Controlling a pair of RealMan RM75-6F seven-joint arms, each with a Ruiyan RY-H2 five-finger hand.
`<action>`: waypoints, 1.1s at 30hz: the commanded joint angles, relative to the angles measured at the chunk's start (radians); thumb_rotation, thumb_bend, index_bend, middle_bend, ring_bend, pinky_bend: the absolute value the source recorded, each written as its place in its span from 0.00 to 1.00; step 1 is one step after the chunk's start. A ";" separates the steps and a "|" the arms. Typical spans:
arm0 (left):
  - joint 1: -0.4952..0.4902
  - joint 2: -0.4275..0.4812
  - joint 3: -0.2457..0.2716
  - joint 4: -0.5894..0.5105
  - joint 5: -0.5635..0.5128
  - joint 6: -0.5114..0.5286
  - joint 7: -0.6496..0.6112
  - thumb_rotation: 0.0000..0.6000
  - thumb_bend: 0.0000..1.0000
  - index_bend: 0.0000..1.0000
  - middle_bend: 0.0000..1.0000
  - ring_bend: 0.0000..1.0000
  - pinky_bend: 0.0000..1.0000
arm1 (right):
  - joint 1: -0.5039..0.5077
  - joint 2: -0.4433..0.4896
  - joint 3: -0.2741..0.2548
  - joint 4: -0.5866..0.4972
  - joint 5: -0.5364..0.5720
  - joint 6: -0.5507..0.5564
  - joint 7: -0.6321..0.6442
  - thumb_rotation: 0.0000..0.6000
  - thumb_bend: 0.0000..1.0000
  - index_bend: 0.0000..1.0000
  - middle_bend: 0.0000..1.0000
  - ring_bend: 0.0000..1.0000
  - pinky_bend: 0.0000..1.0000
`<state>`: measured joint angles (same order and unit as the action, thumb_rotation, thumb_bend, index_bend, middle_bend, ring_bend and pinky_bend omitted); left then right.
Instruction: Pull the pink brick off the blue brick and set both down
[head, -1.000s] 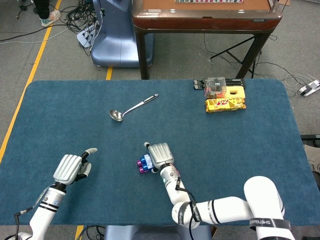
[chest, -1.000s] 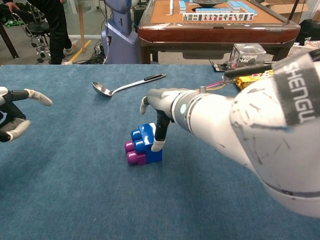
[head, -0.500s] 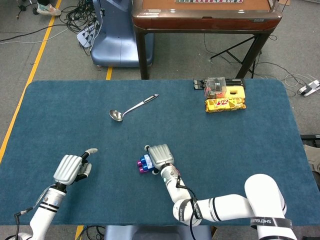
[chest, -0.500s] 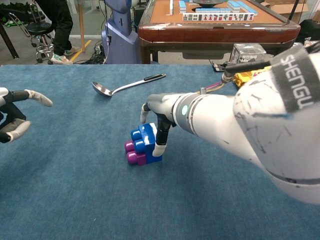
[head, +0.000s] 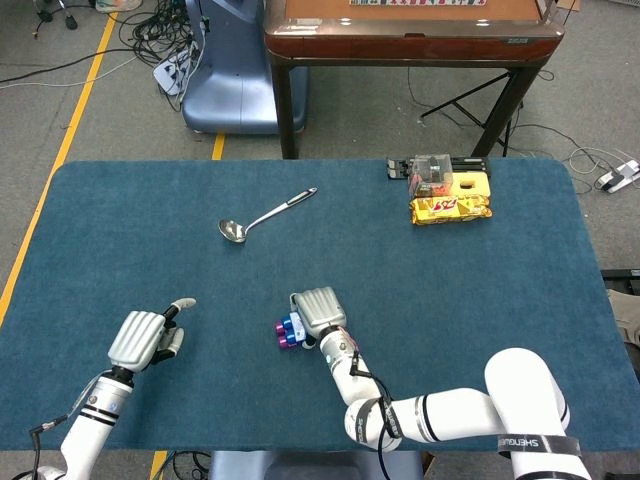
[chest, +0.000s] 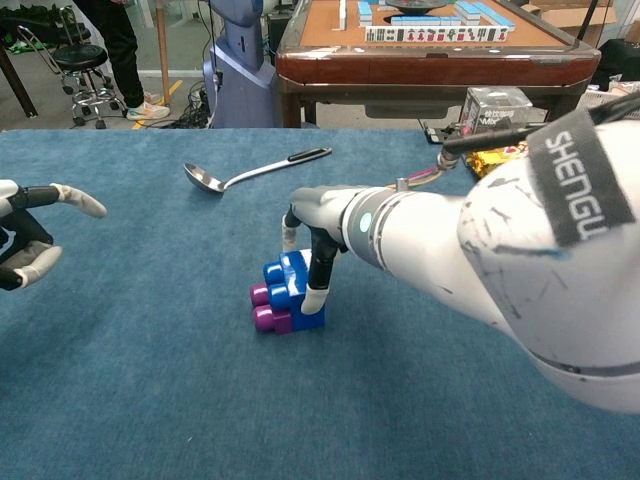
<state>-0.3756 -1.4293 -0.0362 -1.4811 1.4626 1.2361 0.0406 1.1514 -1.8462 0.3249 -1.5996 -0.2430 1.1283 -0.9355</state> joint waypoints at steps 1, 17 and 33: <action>0.000 -0.001 0.000 0.000 0.001 0.000 0.000 1.00 0.55 0.26 0.82 0.73 0.98 | -0.001 -0.001 -0.004 0.004 -0.008 -0.001 0.006 1.00 0.06 0.49 1.00 1.00 1.00; -0.004 0.012 -0.013 -0.036 0.003 0.006 -0.014 1.00 0.55 0.26 0.82 0.73 0.98 | -0.042 0.090 0.019 -0.076 -0.064 -0.039 0.107 1.00 0.16 0.58 1.00 1.00 1.00; -0.054 0.060 -0.114 -0.218 -0.063 -0.033 -0.157 1.00 0.03 0.29 0.83 0.79 1.00 | -0.132 0.364 0.052 -0.278 -0.143 -0.074 0.269 1.00 0.16 0.59 1.00 1.00 1.00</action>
<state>-0.4213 -1.3730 -0.1384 -1.6846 1.4101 1.2110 -0.1055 1.0347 -1.5101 0.3720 -1.8563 -0.3691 1.0694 -0.6915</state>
